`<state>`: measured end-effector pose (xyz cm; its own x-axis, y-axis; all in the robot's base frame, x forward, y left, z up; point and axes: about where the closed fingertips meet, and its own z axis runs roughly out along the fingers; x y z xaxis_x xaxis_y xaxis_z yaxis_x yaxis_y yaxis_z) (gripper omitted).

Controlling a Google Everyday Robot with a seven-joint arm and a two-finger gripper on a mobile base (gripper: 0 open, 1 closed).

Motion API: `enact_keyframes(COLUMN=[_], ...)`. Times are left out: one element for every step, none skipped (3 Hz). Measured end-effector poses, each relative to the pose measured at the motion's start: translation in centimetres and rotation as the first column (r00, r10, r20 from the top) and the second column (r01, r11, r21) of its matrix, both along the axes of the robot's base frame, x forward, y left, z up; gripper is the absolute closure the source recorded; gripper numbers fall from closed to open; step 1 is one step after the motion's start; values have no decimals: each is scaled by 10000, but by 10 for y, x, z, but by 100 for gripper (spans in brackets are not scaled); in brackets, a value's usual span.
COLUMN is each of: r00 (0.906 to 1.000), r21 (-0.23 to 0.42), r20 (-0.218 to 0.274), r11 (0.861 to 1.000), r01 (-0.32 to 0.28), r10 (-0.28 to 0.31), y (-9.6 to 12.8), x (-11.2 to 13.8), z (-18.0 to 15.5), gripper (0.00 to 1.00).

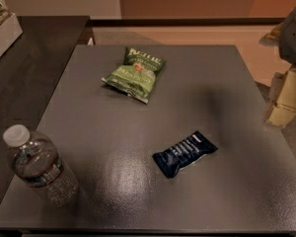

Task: Move green jalapeno chip bag near rxbar blueberry

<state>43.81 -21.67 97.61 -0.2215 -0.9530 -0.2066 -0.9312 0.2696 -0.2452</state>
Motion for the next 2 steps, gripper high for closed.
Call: enact_keyframes(r00=[10000,9989], r21=[0,428], r20=[2,138], r11=[10000,9981], r01=[0,434], r10=[0,-441], y=[0,7], x=[0,13], z=[0,0], gripper=[0,0])
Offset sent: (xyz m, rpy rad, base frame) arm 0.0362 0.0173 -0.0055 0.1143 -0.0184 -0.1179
